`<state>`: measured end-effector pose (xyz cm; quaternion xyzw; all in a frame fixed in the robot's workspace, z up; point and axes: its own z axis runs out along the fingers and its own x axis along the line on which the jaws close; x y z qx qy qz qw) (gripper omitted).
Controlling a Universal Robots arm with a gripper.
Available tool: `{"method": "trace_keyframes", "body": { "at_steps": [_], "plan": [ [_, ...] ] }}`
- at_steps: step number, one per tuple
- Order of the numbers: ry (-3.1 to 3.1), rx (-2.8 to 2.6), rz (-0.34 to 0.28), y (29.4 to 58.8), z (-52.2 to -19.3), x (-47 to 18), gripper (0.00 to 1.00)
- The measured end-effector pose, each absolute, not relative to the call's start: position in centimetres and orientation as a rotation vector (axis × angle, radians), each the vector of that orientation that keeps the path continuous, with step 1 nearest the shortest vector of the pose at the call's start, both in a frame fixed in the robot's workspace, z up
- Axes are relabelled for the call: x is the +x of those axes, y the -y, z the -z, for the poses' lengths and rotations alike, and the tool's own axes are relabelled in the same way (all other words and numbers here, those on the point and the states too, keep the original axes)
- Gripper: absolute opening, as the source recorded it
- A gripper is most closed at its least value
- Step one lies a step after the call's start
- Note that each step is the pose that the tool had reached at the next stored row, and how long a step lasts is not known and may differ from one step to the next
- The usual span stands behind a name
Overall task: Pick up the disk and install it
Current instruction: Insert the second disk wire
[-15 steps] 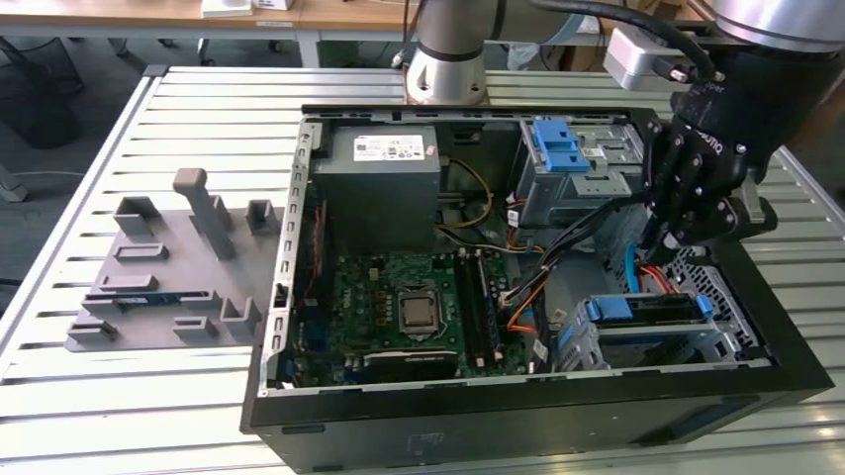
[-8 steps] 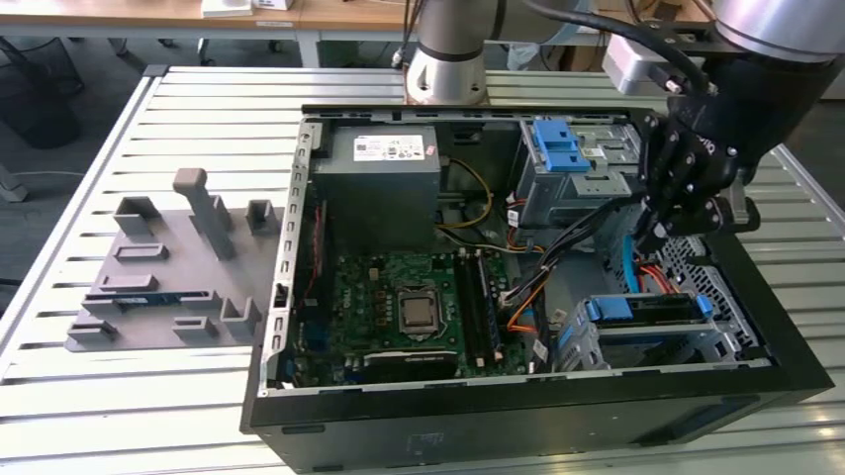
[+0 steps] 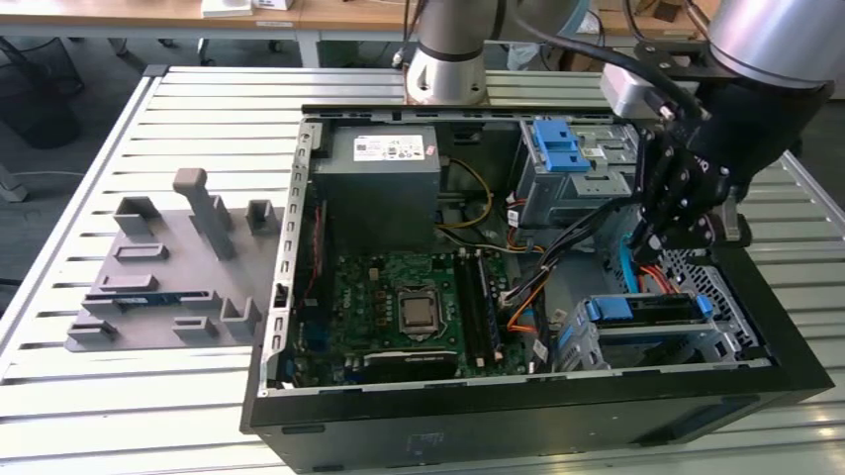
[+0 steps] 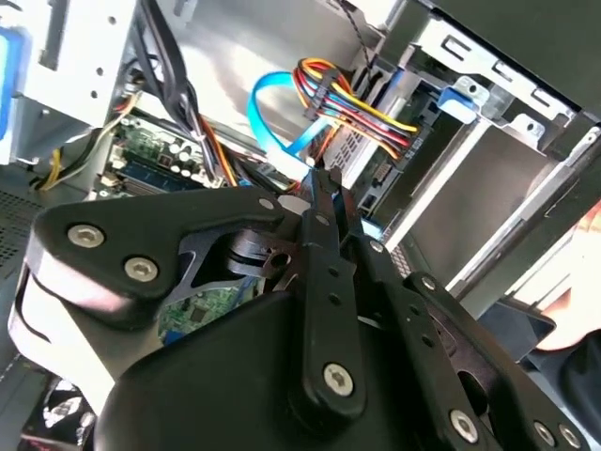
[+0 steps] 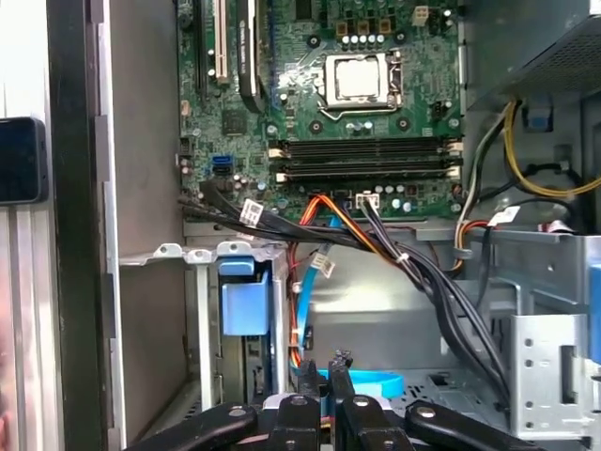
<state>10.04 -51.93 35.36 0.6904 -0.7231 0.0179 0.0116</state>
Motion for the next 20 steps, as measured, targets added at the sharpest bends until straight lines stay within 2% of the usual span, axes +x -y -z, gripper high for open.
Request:
{"method": "trace_keyframes", "body": {
  "at_steps": [9, 20],
  "plan": [
    [2.262, 2.16, -0.04, 54.1, -34.2, 10.0, 0.16],
    [2.265, 2.162, -0.034, 55.1, -34.0, 10.3, 0.16]
  ]
}}
